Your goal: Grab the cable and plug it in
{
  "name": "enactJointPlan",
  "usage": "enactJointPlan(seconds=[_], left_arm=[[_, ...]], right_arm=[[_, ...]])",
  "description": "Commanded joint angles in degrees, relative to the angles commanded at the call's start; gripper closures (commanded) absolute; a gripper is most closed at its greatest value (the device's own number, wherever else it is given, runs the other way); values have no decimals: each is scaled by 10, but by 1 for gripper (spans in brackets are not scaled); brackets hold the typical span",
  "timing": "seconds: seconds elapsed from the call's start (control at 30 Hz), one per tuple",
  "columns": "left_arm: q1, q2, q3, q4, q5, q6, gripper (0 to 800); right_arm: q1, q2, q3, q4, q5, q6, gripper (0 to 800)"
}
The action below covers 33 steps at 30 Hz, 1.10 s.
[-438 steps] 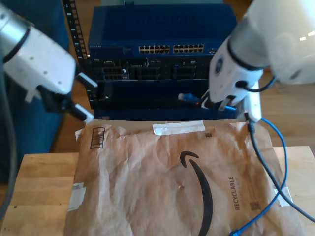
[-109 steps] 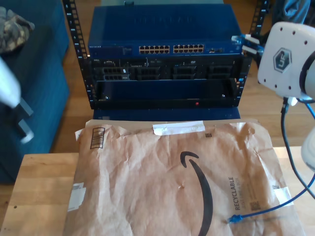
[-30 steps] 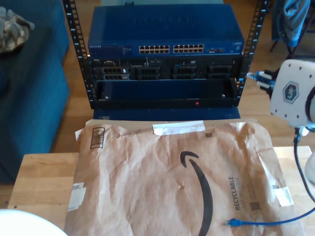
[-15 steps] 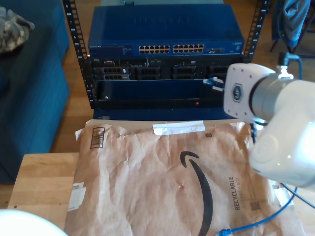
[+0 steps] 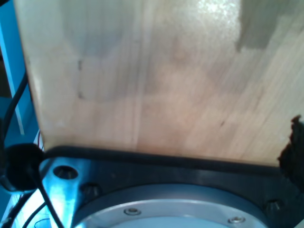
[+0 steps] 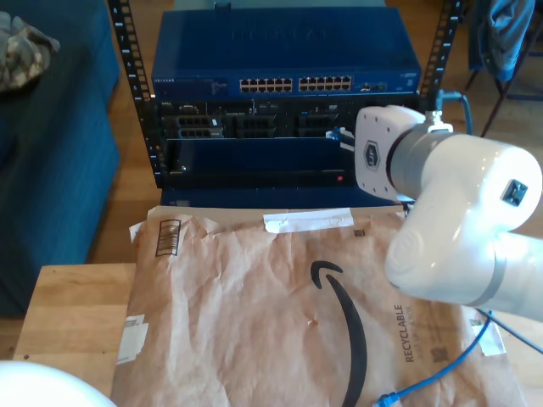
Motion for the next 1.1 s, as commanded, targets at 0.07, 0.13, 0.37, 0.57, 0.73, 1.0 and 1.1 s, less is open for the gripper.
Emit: enactJointPlan(seconds=[0.07, 0.13, 0.37, 0.57, 0.73, 1.0, 1.1], left_arm=[[0, 0, 0, 0, 0, 0, 0], [0, 0, 0, 0, 0, 0, 0], [0, 0, 0, 0, 0, 0, 0], [0, 0, 0, 0, 0, 0, 0], [0, 0, 0, 1, 0, 0, 0], [0, 0, 0, 0, 0, 0, 0], [0, 0, 0, 0, 0, 0, 0]], right_arm=[[5, 19, -19, -3, 1, -2, 800], [18, 30, -19, -5, 1, 0, 800], [34, 78, -10, -5, -143, 3, 800], [72, 122, 11, -1, -245, 5, 800], [76, 122, 28, -4, -281, 5, 800], [73, 125, 29, -4, -318, 6, 800], [73, 132, 28, -4, -323, 7, 800]])
